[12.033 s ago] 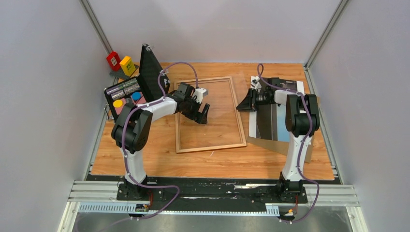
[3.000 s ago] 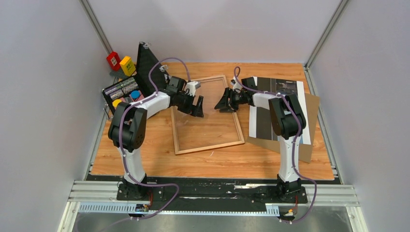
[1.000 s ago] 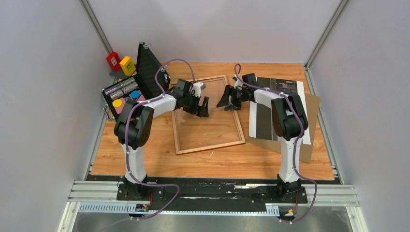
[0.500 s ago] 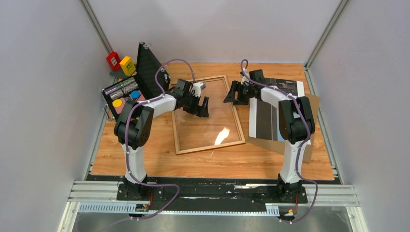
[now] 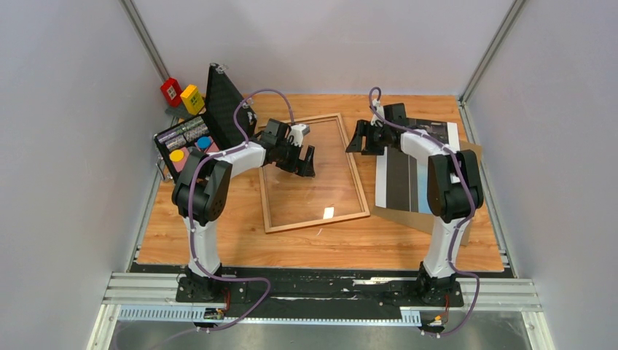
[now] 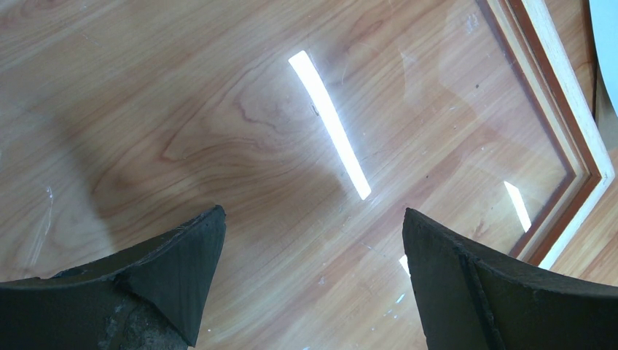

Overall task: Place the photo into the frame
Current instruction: Place the photo frame item in the photo frame.

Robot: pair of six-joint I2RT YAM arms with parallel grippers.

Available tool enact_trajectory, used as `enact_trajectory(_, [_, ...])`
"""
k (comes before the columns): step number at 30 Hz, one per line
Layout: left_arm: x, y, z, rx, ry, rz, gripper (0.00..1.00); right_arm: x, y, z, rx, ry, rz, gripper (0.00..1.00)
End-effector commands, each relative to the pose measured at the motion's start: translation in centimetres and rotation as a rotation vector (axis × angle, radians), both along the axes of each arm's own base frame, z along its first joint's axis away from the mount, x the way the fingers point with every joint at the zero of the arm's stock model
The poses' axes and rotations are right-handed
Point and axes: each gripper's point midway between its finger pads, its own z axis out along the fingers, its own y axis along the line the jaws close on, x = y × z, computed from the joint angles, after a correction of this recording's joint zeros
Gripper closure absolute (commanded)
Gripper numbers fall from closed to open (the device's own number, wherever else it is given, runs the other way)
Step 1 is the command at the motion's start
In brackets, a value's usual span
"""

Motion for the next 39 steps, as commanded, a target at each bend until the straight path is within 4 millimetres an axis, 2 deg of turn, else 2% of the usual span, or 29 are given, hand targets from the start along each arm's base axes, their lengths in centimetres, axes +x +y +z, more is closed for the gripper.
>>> enact_trajectory(1, [-0.5,0.4,-1.1,0.034,0.032,0.014,0.00,-0.1,-0.1,2.8,-0.015,-0.099,0.041,0.34])
enact_trajectory(6, [0.0,0.4,0.6,0.030,-0.003,0.016,0.00,-0.9,-0.4,3.0,-0.036,-0.123,0.068,0.36])
enact_trajectory(13, [0.5,0.3,5.1,0.008,-0.104,-0.004,0.00,-1.2,-1.1,1.7,-0.094,-0.124,0.071,0.39])
enact_trajectory(18, [-0.2,0.9,7.7,0.020,-0.151,-0.039,0.00,-2.4,-0.4,0.2,-0.096,-0.089,0.116,0.39])
enact_trajectory(21, [-1.3,1.7,8.5,0.042,-0.168,-0.065,0.00,-3.7,0.2,-0.4,-0.084,-0.074,0.164,0.39])
enact_trajectory(22, [-1.5,1.9,9.4,0.043,-0.193,-0.073,0.00,-3.9,0.2,-0.7,-0.090,-0.072,0.173,0.40])
enact_trajectory(23, [-2.1,2.3,9.2,0.060,-0.195,-0.090,0.00,-4.2,0.2,-1.0,-0.097,-0.068,0.180,0.41])
enact_trajectory(24, [-2.4,2.5,10.0,0.059,-0.217,-0.095,0.00,-4.5,0.2,-1.4,-0.106,-0.063,0.185,0.42])
enact_trajectory(25, [-2.9,3.0,9.7,0.077,-0.216,-0.105,0.00,-4.7,0.2,-1.8,-0.118,-0.056,0.185,0.43])
enact_trajectory(28, [-4.1,4.0,10.7,0.097,-0.254,-0.116,0.00,-4.8,-0.2,-2.9,-0.146,-0.034,0.167,0.50])
enact_trajectory(34, [-5.5,6.0,11.7,0.156,-0.307,-0.105,0.00,-5.8,-0.4,-3.3,-0.136,0.003,0.159,0.76])
enact_trajectory(39, [-6.2,6.7,12.0,0.181,-0.324,-0.113,0.00,-8.3,0.0,-3.5,-0.107,0.035,0.202,0.84])
